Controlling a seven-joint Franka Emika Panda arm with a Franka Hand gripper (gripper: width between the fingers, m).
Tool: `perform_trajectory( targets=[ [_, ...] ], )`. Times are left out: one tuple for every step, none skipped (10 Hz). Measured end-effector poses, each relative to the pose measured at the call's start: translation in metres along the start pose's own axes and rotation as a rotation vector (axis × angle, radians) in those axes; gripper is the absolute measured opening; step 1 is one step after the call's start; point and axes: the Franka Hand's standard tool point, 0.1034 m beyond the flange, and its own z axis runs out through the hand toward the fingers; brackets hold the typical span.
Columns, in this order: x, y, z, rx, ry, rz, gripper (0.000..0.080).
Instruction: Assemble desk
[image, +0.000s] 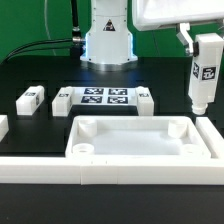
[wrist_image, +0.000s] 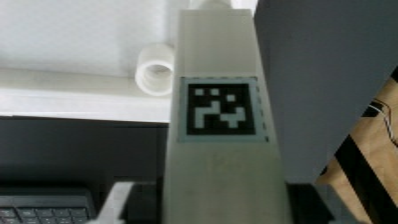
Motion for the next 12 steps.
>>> perform_trajectory(
  targets=[
    [-0.006, -0.007, 0.008, 0.006, 0.045, -0.010, 0.0290],
    [-0.010, -0.008, 0.016, 0.007, 0.025, -0.037, 0.0290],
    [0.008, -0.001, 0.020, 0.000, 0.048, -0.075, 0.0290],
    [0.023, 0.006, 0.028, -0.005, 0.061, -0.125, 0.0290],
    [0.030, 0.011, 0.035, -0.007, 0.067, -0.142, 0.0290],
    [0.028, 0.009, 0.034, -0.005, 0.065, -0.144, 0.0290],
    [0.027, 0.008, 0.034, -0.005, 0.064, -0.146, 0.0290],
    [0.026, 0.009, 0.035, -0.004, 0.062, -0.146, 0.0290],
    [0.026, 0.009, 0.035, -0.004, 0.062, -0.146, 0.0290],
    [0.027, 0.009, 0.035, -0.005, 0.061, -0.147, 0.0290],
    [0.033, 0.014, 0.037, -0.008, 0.055, -0.162, 0.0290],
    [0.042, 0.019, 0.038, -0.012, 0.059, -0.168, 0.0290]
  ],
)
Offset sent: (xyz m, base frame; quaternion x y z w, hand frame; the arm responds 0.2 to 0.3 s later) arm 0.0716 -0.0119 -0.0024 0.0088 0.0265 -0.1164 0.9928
